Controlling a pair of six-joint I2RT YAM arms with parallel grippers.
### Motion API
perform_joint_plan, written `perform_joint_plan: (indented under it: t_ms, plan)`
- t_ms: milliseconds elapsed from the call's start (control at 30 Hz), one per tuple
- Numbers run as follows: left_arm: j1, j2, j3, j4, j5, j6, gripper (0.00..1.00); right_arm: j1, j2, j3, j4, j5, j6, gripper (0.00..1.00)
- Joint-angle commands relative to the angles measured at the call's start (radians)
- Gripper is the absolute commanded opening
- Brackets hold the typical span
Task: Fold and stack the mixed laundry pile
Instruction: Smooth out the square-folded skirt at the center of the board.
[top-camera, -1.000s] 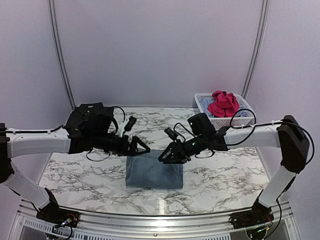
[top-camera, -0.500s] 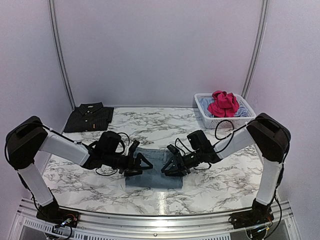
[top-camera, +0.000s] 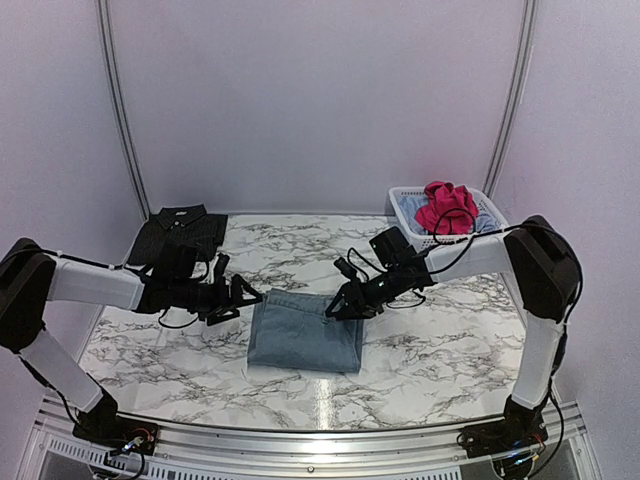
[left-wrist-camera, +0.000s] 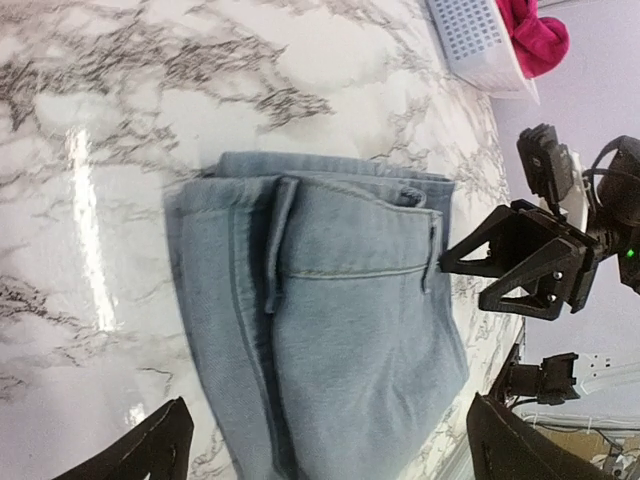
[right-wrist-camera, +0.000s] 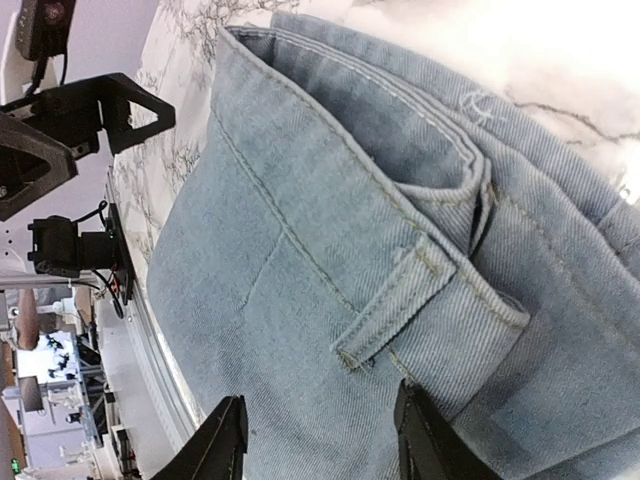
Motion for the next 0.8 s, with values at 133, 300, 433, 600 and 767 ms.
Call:
perform_joint_plan:
  t_ms: [133,300,433,600,767]
  plan:
    - [-0.184,-0.082,0.157,-0.179,0.115,0.098,0.99,0.123,-0.165,-0.014,0.008,-0.03,0.16,0.48]
    - [-0.287,-0.014,0.112,-0.029,0.167,-0.008,0.99,0.195,-0.139,-0.146,0.225,-0.103,0.321,0.48]
    - [-0.275,0.085,0.064,0.093,0.175,-0.071,0.98,0.173,-0.078,-0.227,0.306,-0.122,0.343,0.48]
    - [-0.18,0.164,0.028,0.12,0.139,-0.102,0.98,0.046,0.005,-0.247,0.249,-0.103,0.235,0.47]
    - [-0.071,0.066,0.021,0.106,0.14,-0.084,0.99,0.011,0.04,-0.104,0.075,-0.077,0.078,0.47]
